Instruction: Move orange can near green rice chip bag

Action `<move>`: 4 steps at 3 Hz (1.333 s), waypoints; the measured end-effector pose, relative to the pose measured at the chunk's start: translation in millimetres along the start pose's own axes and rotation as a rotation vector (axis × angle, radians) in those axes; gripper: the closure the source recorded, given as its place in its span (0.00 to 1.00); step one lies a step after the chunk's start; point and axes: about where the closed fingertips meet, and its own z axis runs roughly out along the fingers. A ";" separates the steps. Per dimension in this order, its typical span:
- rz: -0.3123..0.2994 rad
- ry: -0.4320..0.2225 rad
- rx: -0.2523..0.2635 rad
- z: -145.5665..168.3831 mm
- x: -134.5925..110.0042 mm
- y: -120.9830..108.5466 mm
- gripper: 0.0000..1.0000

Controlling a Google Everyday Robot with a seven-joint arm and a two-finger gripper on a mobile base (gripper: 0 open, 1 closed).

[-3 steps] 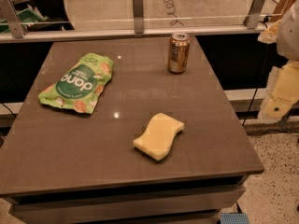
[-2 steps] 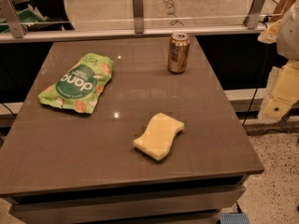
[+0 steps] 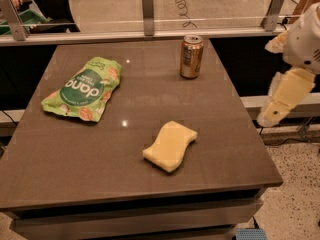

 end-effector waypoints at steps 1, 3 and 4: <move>0.057 -0.122 0.006 34.0 -10.2 -32.3 0.00; 0.112 -0.365 0.039 82.8 -40.8 -101.4 0.00; 0.154 -0.512 -0.001 110.0 -65.0 -126.0 0.00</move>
Offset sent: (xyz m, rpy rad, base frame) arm 0.1500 0.0217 -0.0431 0.3762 -0.1743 -0.0551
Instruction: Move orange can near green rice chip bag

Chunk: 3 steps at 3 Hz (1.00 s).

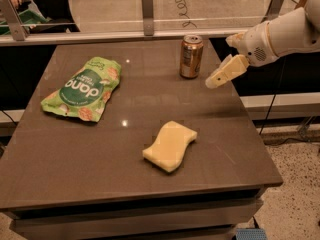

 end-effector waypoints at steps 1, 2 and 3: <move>0.042 -0.113 -0.038 31.3 -9.9 -11.2 0.00; 0.065 -0.213 -0.048 51.0 -21.8 -28.3 0.00; 0.093 -0.281 -0.082 70.7 -33.7 -25.4 0.00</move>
Offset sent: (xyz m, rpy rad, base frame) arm 0.0805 0.0393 -0.0083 0.3407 -0.0605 0.0162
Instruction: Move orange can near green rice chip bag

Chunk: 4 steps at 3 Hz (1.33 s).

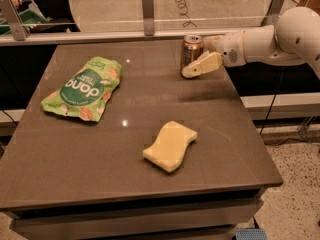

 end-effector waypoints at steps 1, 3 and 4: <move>0.018 -0.026 -0.033 20.0 -0.7 7.3 0.00; -0.002 -0.061 -0.048 29.9 -7.1 12.7 0.41; -0.016 -0.068 -0.039 24.7 -9.7 9.9 0.64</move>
Offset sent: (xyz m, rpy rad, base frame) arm -0.0001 0.0388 -0.0095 0.0796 -0.0038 0.0499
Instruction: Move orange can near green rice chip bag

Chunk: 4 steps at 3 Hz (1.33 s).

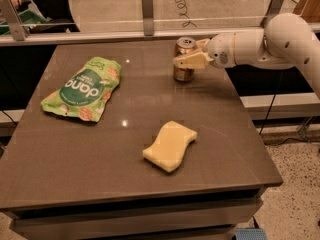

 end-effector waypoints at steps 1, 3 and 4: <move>-0.013 -0.002 0.007 -8.3 -5.3 -1.7 0.88; -0.010 -0.013 -0.003 -11.2 -20.6 19.3 1.00; 0.009 -0.048 -0.070 2.1 -41.8 54.7 1.00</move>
Offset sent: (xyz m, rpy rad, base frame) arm -0.0007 -0.0056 0.0070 -0.0036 -0.0133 -0.0023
